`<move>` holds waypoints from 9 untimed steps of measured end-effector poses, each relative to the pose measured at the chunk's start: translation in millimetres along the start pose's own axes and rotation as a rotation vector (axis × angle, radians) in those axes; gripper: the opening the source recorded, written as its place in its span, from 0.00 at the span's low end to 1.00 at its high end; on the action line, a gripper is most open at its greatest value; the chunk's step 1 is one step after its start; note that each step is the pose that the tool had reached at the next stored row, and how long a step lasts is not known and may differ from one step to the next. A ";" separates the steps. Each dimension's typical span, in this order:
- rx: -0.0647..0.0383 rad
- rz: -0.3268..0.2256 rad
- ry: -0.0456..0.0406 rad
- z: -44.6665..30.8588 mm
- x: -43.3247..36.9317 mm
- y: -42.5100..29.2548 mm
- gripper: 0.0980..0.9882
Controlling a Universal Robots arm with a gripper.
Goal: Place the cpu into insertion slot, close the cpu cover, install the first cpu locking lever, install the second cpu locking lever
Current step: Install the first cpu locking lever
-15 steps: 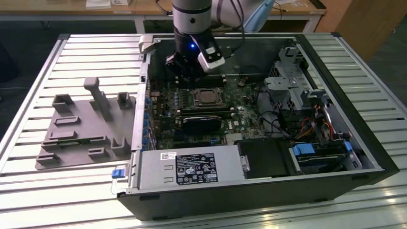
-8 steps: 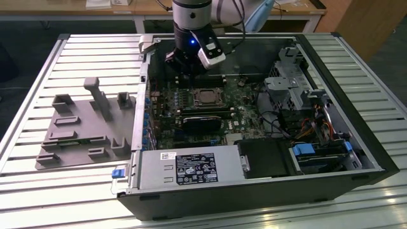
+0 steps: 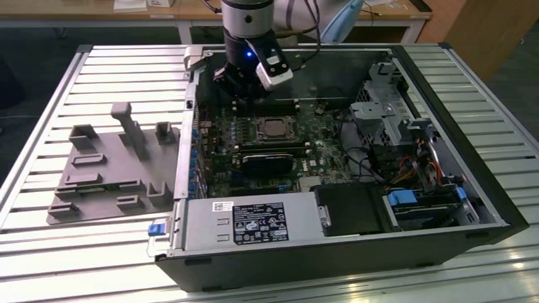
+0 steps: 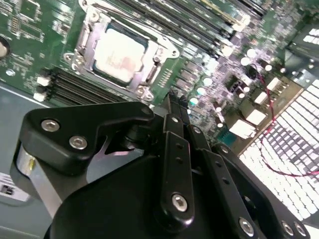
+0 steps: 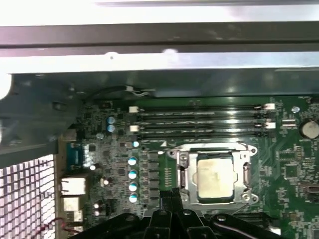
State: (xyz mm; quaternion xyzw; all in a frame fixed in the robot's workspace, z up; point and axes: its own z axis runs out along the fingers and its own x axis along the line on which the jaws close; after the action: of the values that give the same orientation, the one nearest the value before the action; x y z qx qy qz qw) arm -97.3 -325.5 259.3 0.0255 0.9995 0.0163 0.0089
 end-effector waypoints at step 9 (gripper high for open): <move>-0.074 0.001 0.0015 -0.1 9.6 -0.6 0.00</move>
State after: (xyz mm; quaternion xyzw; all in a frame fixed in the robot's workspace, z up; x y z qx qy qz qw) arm -106.9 -325.6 259.3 0.0259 0.9982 0.0531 0.0090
